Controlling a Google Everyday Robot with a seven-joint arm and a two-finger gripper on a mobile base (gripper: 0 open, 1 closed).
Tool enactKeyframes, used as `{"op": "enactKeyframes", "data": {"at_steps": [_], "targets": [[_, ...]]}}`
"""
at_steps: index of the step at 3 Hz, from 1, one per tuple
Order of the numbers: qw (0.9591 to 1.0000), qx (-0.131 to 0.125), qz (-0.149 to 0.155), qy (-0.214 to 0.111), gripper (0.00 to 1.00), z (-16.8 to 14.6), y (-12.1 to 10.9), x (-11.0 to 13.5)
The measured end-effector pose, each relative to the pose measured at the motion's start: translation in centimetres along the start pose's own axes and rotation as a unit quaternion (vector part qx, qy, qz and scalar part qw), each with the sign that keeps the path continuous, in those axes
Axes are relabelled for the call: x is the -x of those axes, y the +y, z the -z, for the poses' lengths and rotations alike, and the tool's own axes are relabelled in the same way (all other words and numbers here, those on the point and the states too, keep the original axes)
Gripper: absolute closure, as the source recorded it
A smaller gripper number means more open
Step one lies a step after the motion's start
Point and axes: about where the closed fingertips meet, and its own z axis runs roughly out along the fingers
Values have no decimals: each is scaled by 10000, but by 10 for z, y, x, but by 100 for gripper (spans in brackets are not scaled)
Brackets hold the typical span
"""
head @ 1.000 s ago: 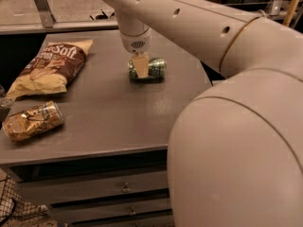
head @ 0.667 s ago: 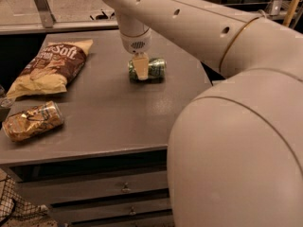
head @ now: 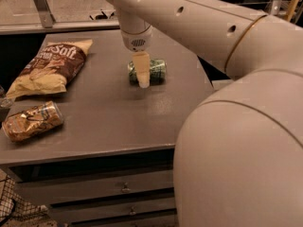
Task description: Knock green can over
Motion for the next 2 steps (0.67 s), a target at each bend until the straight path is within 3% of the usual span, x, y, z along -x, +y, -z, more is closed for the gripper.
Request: {"op": "enactKeyframes", "data": {"at_steps": [1, 2], "targets": [[9994, -292, -158, 105, 0, 34, -1, -11], [9969, -642, -454, -94, 0, 75, 2, -41]]}}
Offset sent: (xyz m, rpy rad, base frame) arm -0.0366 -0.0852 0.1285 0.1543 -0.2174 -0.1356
